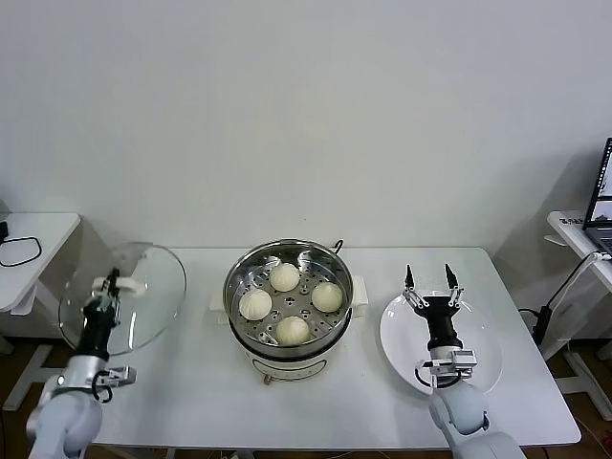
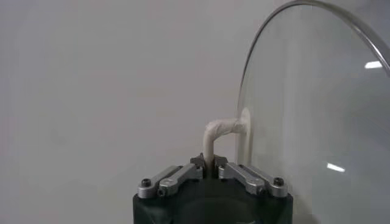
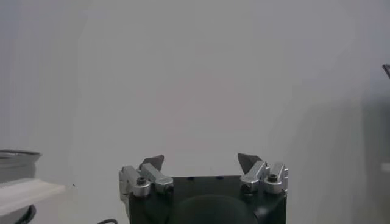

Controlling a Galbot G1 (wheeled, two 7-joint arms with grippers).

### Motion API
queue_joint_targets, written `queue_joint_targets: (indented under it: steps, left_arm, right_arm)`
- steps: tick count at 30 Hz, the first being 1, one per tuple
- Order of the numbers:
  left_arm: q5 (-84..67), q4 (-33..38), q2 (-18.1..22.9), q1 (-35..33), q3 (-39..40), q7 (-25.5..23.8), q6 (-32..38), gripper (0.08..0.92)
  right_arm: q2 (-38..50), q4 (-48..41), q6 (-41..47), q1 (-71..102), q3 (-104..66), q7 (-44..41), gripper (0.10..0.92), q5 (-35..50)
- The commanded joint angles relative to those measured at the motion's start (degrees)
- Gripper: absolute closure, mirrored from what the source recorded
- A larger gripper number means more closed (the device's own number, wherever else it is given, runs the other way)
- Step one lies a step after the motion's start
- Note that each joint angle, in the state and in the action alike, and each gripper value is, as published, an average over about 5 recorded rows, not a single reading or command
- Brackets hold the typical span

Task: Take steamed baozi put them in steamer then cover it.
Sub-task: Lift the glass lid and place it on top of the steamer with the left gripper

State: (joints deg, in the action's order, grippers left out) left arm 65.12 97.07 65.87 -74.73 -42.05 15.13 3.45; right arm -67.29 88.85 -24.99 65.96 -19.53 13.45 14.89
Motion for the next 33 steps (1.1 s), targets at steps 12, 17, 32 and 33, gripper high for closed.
queue_joint_targets:
  steps: [12,17,32,33]
  left_arm:
    - [2.7,29.1,5.3,6.9,31.1,-19.6,-22.4,0.812]
    - [5.5,24.0,8.9,10.7,39.6,-24.1,-27.8,0.812]
    - [20.0,16.1,18.3,13.6,43.8,-30.7,-34.4,0.812]
    - [20.5,15.9,18.8,13.6,43.6,-30.8,-34.4,0.812]
  right_arm:
    - [-0.6,0.6,3.2,0.9,-1.5,2.0,0.203,-1.4]
    - [-0.7,0.6,5.4,1.3,-1.8,2.3,0.203,-1.7]
    - [-2.7,-2.5,4.9,1.0,-2.8,2.2,0.203,-3.2]
    - [-2.8,-2.6,4.9,1.0,-2.8,2.2,0.203,-3.2]
